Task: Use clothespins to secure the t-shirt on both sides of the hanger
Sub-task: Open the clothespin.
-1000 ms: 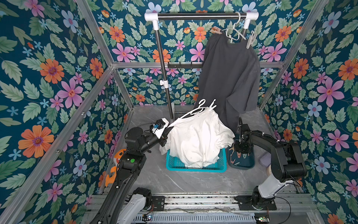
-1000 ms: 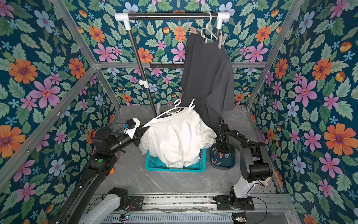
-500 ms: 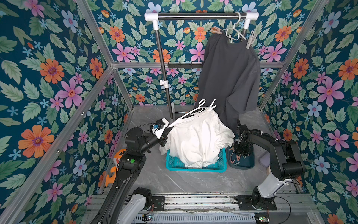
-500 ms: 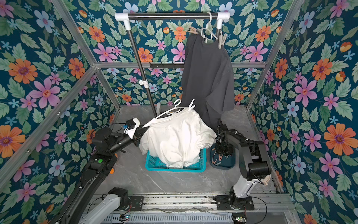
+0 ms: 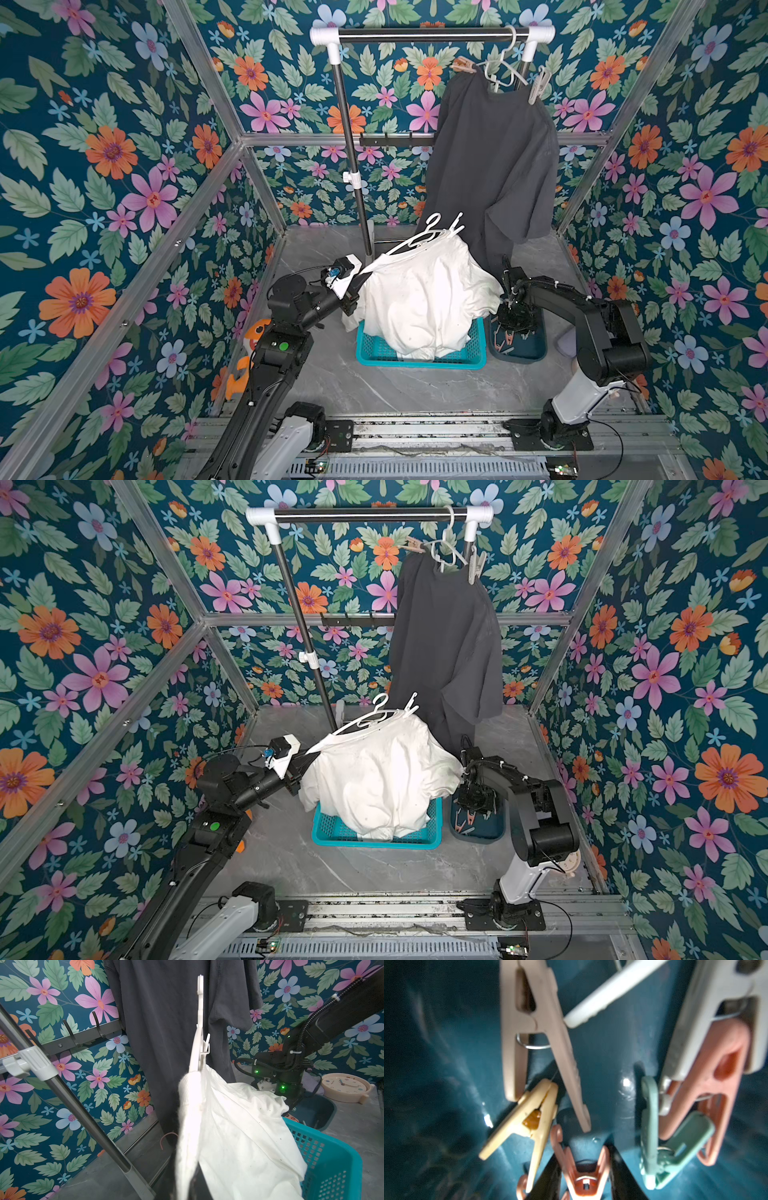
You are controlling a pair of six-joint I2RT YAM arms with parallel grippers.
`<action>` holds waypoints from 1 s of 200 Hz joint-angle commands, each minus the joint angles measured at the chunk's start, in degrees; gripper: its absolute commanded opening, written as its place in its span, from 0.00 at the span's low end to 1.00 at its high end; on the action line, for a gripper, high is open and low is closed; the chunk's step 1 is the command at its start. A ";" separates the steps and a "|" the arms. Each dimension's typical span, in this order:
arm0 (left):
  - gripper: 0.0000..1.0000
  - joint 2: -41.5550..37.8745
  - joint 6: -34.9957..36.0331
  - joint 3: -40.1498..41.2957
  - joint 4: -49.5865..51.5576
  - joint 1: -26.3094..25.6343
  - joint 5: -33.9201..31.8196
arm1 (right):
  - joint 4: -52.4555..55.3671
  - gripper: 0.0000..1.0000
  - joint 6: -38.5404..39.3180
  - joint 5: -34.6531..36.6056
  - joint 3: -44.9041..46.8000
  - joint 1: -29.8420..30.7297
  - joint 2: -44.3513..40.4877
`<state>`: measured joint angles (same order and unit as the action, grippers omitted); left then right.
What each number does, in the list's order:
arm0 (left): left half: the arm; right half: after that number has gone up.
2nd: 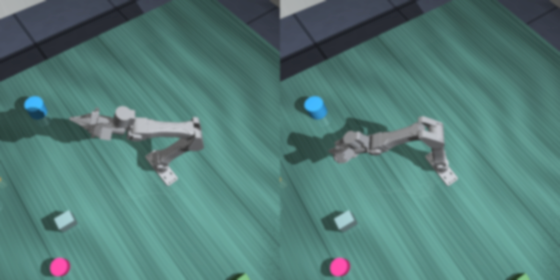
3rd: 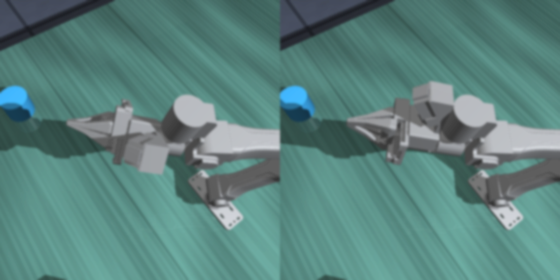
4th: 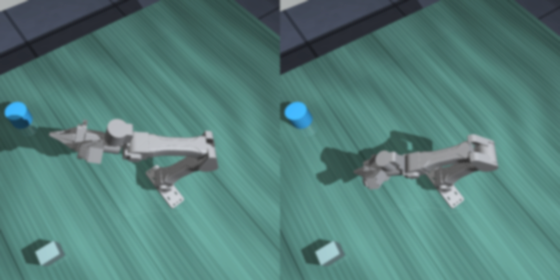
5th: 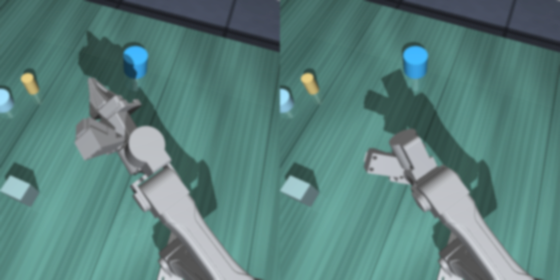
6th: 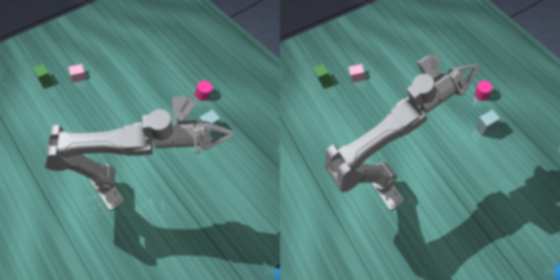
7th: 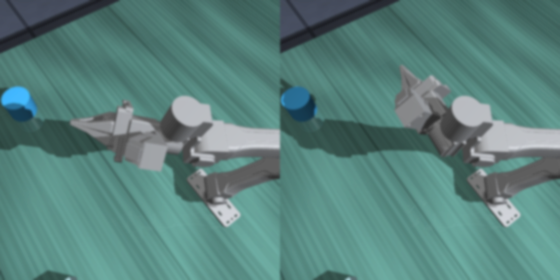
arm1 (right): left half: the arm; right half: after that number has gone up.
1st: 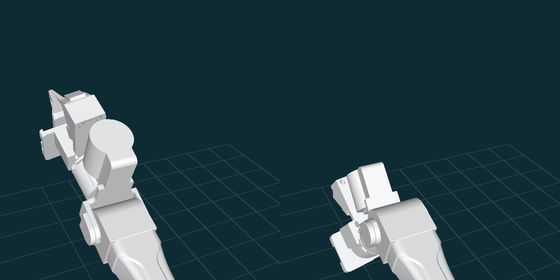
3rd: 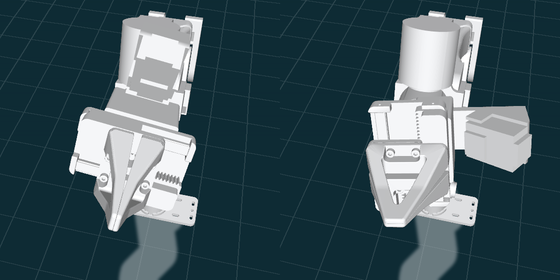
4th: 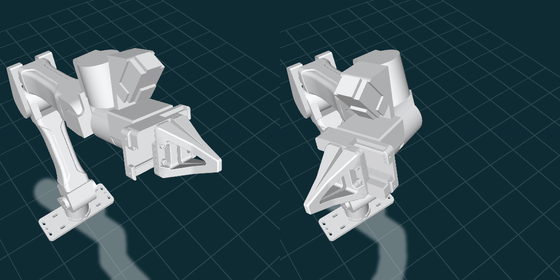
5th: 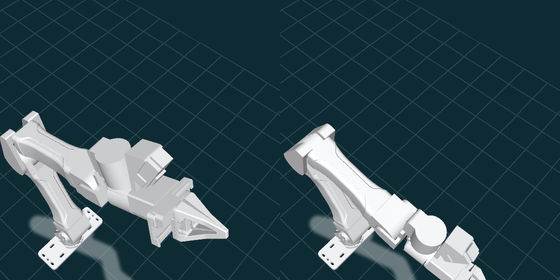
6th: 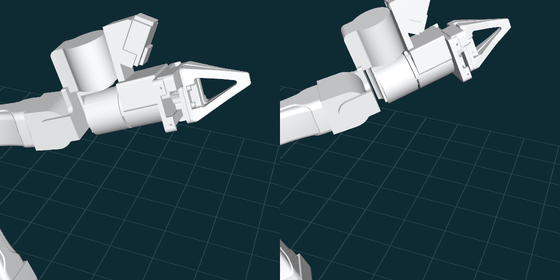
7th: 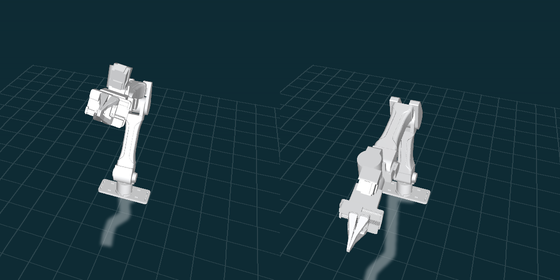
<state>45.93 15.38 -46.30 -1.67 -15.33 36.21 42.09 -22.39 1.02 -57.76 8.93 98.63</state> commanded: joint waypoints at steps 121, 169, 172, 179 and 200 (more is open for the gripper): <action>0.00 0.06 -0.23 -0.46 -3.69 0.09 0.07 | 0.04 0.05 -1.95 2.54 3.51 0.21 -7.19; 0.00 -0.23 -0.30 -0.52 -3.69 0.06 0.02 | -1.28 0.04 -1.14 3.87 3.92 0.19 -9.28; 0.00 -0.23 -0.34 -0.41 -3.69 0.10 -0.04 | -1.37 0.03 -1.16 3.94 3.88 0.17 -9.37; 0.00 -0.23 -0.34 -0.37 -3.69 0.04 0.02 | -1.63 0.03 -1.16 4.25 4.06 0.24 -9.74; 0.00 -0.15 -0.42 -0.24 -3.74 0.08 0.16 | -1.74 0.03 -0.99 4.77 4.05 0.22 -10.23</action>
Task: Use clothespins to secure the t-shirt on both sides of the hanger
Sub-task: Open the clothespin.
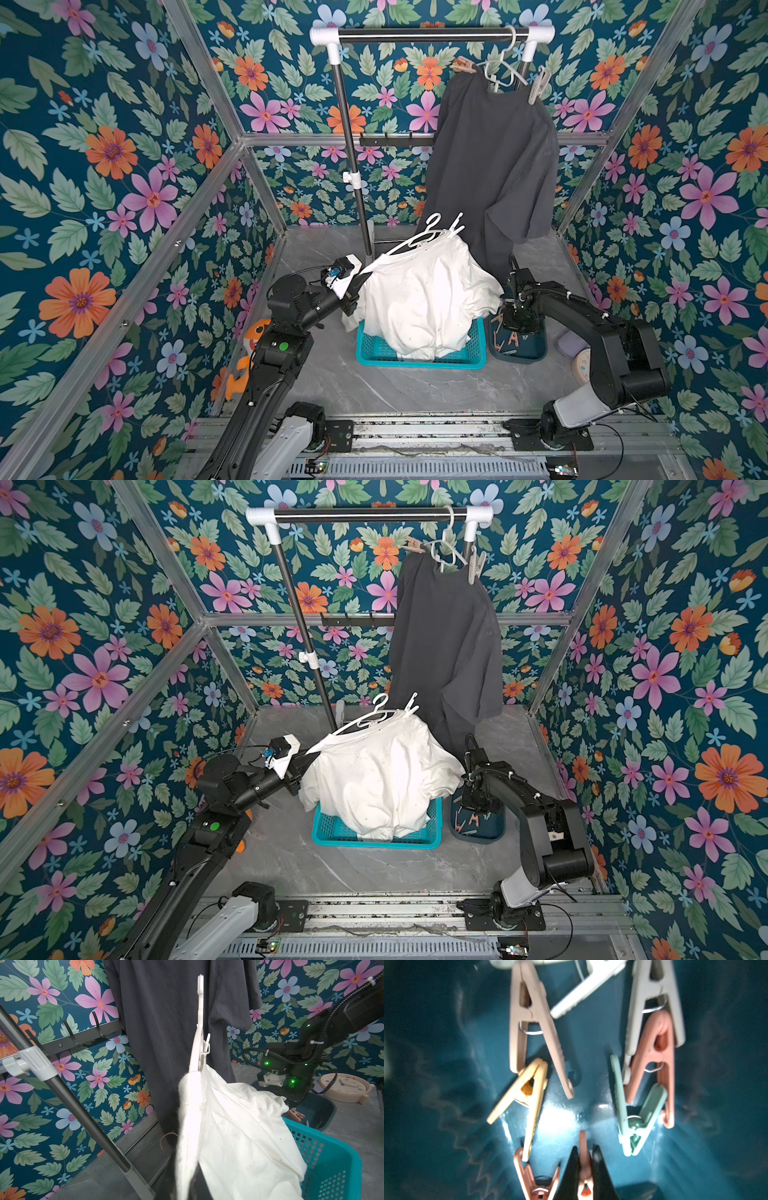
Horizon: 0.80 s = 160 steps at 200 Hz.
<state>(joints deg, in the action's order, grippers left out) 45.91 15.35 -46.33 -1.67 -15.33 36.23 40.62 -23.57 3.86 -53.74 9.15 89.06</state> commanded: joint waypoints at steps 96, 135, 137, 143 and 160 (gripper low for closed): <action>0.00 2.83 -3.78 -1.33 -3.83 0.04 2.59 | -5.26 0.00 5.35 3.40 -0.28 -0.01 -15.73; 0.00 3.57 -4.52 -2.63 -2.47 -0.06 3.58 | -7.45 0.00 7.31 -0.25 -4.01 0.03 -19.00; 0.00 3.57 -4.60 -2.65 -2.42 -0.07 3.63 | -7.54 0.00 7.31 -0.41 -4.25 0.02 -19.22; 0.00 3.57 -4.70 -2.63 -2.37 -0.10 3.75 | -7.63 0.00 7.31 -1.00 -4.71 0.13 -19.70; 0.00 3.81 -5.06 -2.62 -2.03 -0.19 4.43 | -8.92 0.00 8.08 -3.30 -5.64 0.44 -21.73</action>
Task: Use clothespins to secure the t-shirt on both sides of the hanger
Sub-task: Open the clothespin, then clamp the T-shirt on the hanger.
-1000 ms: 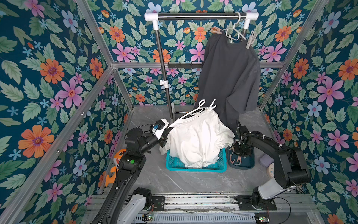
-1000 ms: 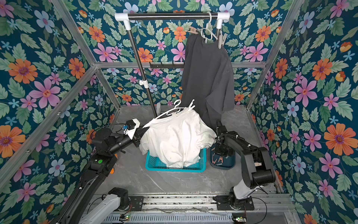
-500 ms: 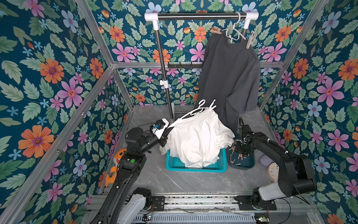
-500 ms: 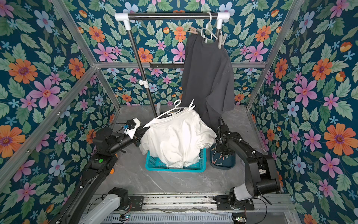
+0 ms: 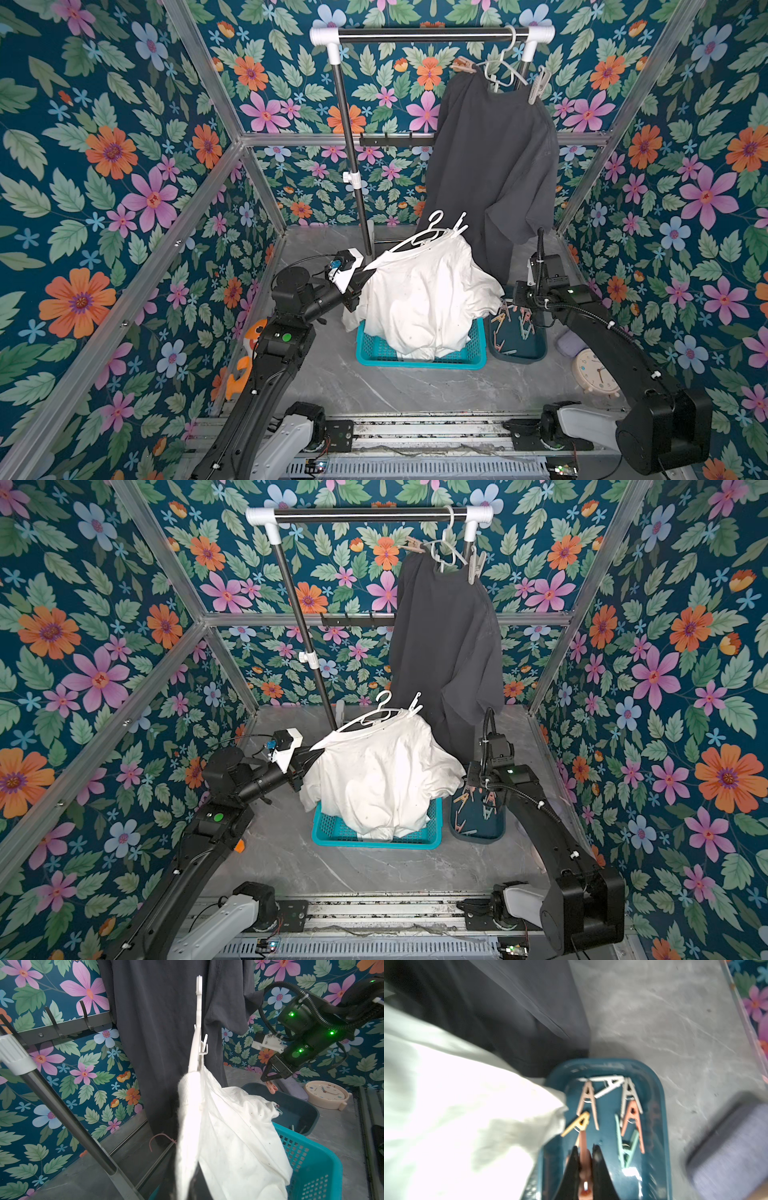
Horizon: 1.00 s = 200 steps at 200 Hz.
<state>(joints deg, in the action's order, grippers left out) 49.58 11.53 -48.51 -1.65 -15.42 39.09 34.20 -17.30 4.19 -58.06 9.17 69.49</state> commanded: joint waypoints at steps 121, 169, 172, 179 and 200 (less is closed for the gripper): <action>0.00 4.92 -2.28 -2.36 -0.90 -2.02 4.73 | -9.51 0.00 6.81 -29.42 -13.31 5.94 -10.29; 0.00 8.44 -0.36 -6.32 1.98 -2.72 7.93 | -16.44 0.00 8.72 -36.12 -19.32 11.04 -4.78; 0.00 8.70 -0.16 -6.57 2.26 -2.76 8.06 | -16.70 0.00 8.89 -36.16 -19.78 11.33 -4.39; 0.00 9.31 0.11 -7.14 2.80 -2.77 8.35 | -17.44 0.00 9.17 -36.41 -20.72 12.07 -3.39; 0.00 10.51 0.43 -7.87 3.41 -2.89 9.14 | -19.74 0.00 9.26 -38.16 -24.09 13.63 -0.11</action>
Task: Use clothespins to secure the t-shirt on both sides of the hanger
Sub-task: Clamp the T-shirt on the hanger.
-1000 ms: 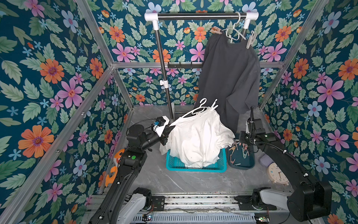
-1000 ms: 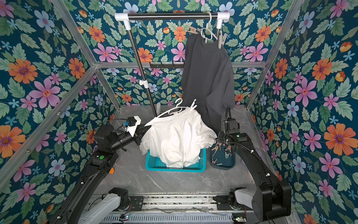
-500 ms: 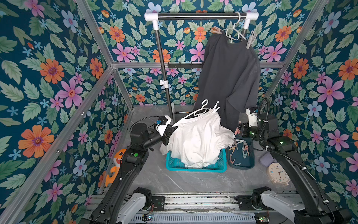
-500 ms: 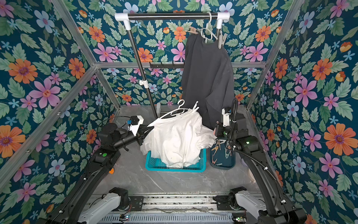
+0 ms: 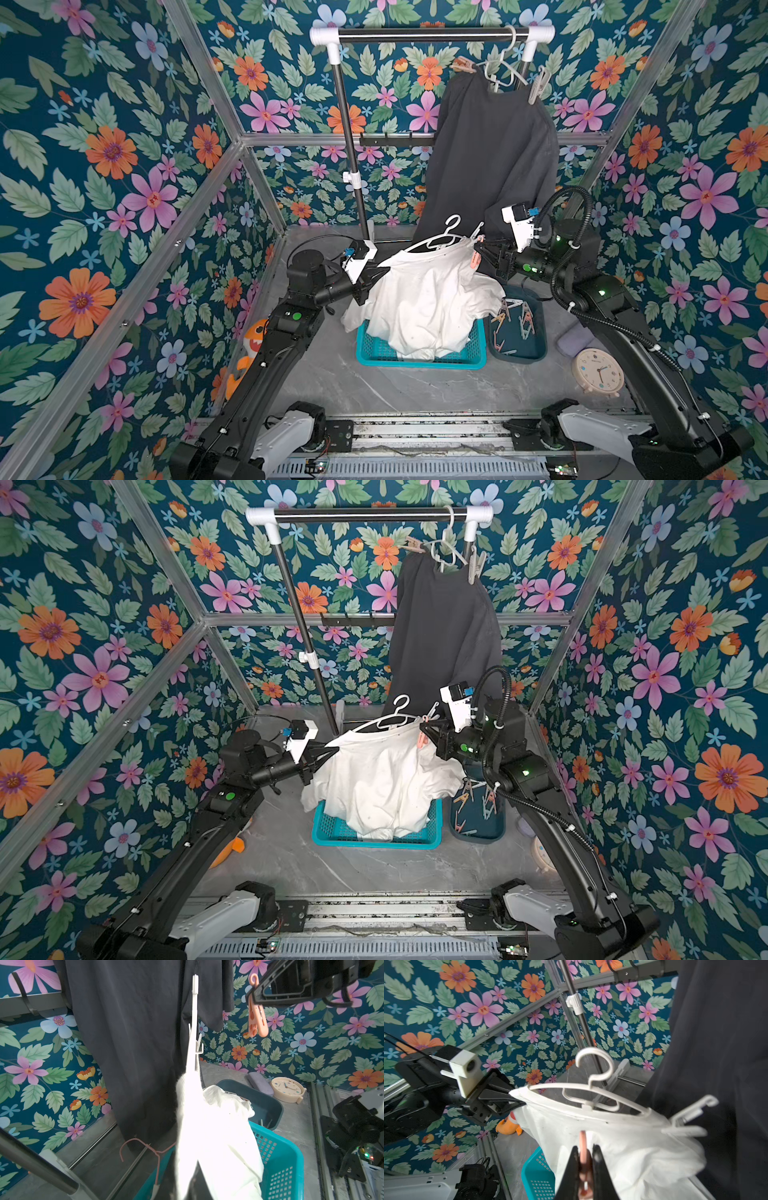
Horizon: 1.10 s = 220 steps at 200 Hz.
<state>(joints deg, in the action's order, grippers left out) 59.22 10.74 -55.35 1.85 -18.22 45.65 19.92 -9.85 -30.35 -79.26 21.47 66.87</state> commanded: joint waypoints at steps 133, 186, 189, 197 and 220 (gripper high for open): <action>0.00 3.80 1.81 -4.76 2.72 -0.68 4.72 | -10.43 0.00 4.18 -21.19 -21.81 8.32 21.32; 0.00 4.61 2.52 -5.90 3.11 -1.00 4.99 | -14.38 0.00 3.72 -27.70 -23.69 8.57 26.20; 0.00 4.60 2.65 -5.97 3.16 -1.02 5.06 | -14.29 0.00 3.75 -27.84 -23.81 8.65 26.49; 0.00 4.74 2.79 -5.99 3.27 -1.02 5.06 | -13.73 0.00 4.32 -28.24 -24.44 8.74 27.19; 0.00 5.04 2.88 -6.16 3.34 -0.96 5.47 | -12.01 0.00 5.56 -29.02 -25.86 9.27 29.99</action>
<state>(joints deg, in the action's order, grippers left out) 63.99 12.67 -60.93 6.46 -19.16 49.58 8.78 -6.02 -56.58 -103.83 30.28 94.74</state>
